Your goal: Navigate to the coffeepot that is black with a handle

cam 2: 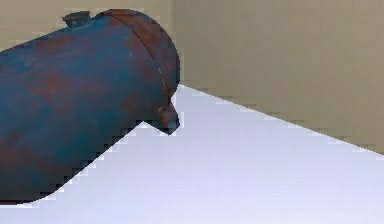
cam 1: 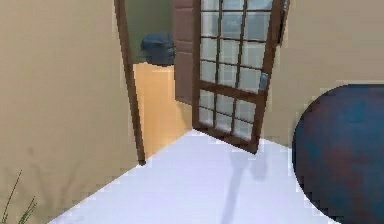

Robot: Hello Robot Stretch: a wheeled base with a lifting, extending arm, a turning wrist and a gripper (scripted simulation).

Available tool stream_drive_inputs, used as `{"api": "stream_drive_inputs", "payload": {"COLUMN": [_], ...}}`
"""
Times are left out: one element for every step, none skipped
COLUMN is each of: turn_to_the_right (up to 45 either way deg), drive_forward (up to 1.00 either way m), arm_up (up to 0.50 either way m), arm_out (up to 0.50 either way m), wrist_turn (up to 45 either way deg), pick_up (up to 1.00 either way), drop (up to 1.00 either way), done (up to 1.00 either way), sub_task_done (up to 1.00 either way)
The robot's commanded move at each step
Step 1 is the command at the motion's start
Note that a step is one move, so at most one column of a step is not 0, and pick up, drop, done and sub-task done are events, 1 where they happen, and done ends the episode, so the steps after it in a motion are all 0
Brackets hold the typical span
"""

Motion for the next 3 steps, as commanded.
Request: {"api": "stream_drive_inputs", "payload": {"turn_to_the_right": [-6.0, 0.0, 0.0], "drive_forward": [0.00, 1.00, 0.90], "arm_up": [0.00, 0.00, 0.00], "arm_out": [0.00, 0.00, 0.00], "wrist_turn": [0.0, 0.0, 0.0], "pick_up": [0.00, 0.00, 0.00], "drop": [0.00, 0.00, 0.00], "done": [0.00, 0.00, 0.00], "sub_task_done": [0.00, 0.00, 0.00]}}
